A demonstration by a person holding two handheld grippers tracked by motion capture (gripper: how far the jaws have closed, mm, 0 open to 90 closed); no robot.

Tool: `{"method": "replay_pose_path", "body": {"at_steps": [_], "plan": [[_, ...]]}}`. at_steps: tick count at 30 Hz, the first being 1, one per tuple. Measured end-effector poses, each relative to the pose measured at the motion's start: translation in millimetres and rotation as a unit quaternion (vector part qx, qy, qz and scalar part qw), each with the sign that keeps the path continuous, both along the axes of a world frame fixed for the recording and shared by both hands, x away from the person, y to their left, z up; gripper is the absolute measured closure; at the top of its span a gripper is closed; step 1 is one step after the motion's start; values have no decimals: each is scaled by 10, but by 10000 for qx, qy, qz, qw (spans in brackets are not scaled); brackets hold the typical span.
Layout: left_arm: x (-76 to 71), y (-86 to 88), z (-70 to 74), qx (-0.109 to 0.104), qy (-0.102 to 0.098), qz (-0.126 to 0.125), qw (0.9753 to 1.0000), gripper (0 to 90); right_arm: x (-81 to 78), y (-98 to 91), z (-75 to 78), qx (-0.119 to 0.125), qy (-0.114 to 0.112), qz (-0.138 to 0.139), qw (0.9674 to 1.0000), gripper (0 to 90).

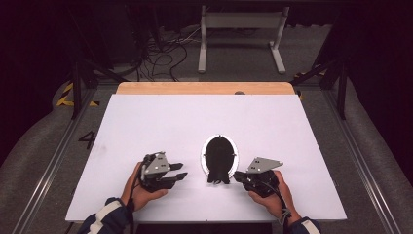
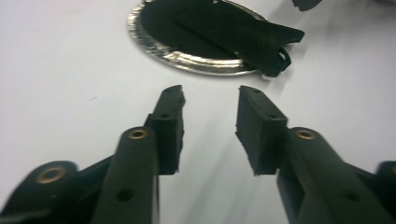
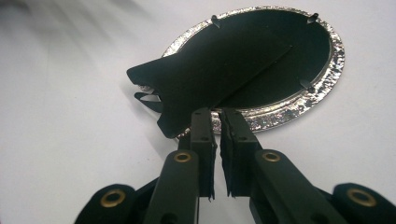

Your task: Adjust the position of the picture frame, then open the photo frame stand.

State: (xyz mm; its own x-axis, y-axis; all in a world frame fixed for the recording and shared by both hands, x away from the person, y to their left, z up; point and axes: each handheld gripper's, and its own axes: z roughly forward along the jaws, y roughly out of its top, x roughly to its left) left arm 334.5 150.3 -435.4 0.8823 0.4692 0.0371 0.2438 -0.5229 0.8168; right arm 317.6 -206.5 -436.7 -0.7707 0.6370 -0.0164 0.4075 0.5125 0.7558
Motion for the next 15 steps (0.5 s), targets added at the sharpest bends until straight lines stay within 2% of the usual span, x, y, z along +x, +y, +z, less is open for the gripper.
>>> {"method": "replay_pose_path", "body": {"at_steps": [2,4,5,6,7,8,9,12,15], "plan": [[-69,127,-1,-8,-159,83,9998,510,-12,-17,14,-35,31,-4,10000,823],[-145,238,-17,-60,-392,300,9988,442,-24,-37,17,-48,54,-25,10000,807],[-145,238,-17,-60,-392,300,9988,413,-24,-37,17,-48,54,-25,10000,807],[-178,308,-38,-4,-466,519,9976,358,-38,-76,17,-35,117,-56,9999,788],[-188,341,-52,19,-470,610,9970,358,-38,-76,17,-35,117,-56,9999,788],[-202,410,-81,34,-372,649,9972,328,-43,-86,17,-30,136,-72,9999,784],[-214,453,-102,46,-362,700,9969,301,-50,-105,15,-18,164,-108,9998,773],[-228,575,-146,213,-315,906,9952,225,-59,-128,8,-21,206,-155,9997,735],[-249,734,-171,69,-206,1074,9940,193,-43,-148,-5,8,269,-237,9994,716]]}}
